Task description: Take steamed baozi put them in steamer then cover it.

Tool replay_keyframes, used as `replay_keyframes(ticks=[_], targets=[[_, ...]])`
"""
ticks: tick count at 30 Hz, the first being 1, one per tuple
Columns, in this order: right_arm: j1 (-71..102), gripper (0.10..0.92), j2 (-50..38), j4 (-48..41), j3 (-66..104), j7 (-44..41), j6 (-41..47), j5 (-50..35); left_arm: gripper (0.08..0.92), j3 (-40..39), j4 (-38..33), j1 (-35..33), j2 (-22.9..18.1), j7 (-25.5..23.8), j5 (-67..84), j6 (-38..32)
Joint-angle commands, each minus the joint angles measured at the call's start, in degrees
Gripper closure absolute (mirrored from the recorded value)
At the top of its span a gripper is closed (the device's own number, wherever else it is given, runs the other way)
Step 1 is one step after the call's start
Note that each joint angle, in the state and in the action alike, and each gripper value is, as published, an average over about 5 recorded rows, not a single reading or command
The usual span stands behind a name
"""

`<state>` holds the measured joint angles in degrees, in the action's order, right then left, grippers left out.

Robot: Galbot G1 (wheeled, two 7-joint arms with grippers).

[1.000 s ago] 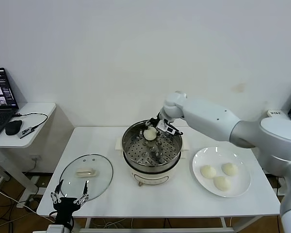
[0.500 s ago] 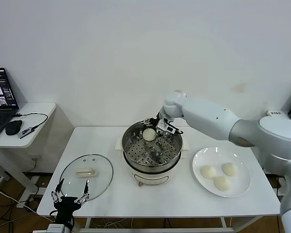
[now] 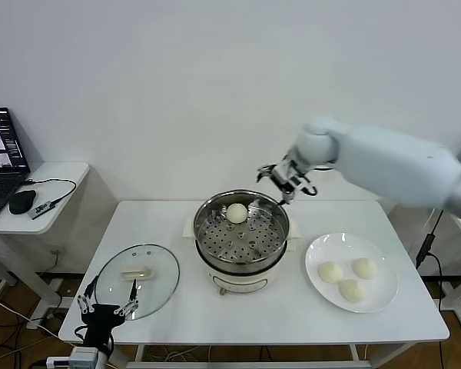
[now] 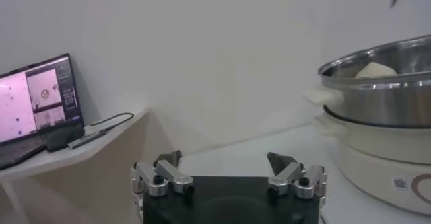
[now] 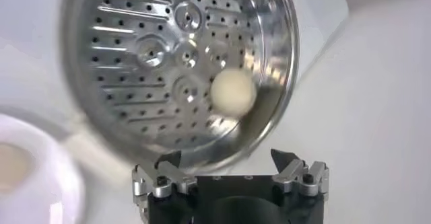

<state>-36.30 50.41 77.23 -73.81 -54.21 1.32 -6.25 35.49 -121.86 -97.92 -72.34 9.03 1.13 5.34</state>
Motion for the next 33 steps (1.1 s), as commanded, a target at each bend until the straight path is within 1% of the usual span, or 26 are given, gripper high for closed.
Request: replay_keyframes(ticks=[1, 7, 14, 20, 33], targets=[[-2.85, 0.203, -22.19, 15.84, -1.21, -3.12, 16.10, -7.57, 0.177, 0.11, -0.12, 0.29, 1.82, 0.06, 0.43, 1.03], [5.10, 0.203, -28.58, 17.54, 1.56, -2.57, 16.74, -3.14, 0.177, -0.08, 0.76, 1.04, 2.29, -0.07, 0.47, 1.61], [23.32, 0.203, -30.32, 16.39, 13.77, -0.94, 16.70, 2.12, 0.177, -0.19, 1.60, 1.64, 2.03, -0.19, 0.41, 1.89], [36.76, 0.203, -26.66, 12.23, 22.70, 0.14, 17.06, 5.34, 0.177, 0.34, 2.20, 1.60, 2.05, -0.29, 0.26, 1.90], [43.01, 0.203, -16.07, 0.02, 26.88, 0.42, 16.46, 11.01, 0.177, 1.16, 2.46, 0.63, 1.32, -0.29, 0.02, 1.88]])
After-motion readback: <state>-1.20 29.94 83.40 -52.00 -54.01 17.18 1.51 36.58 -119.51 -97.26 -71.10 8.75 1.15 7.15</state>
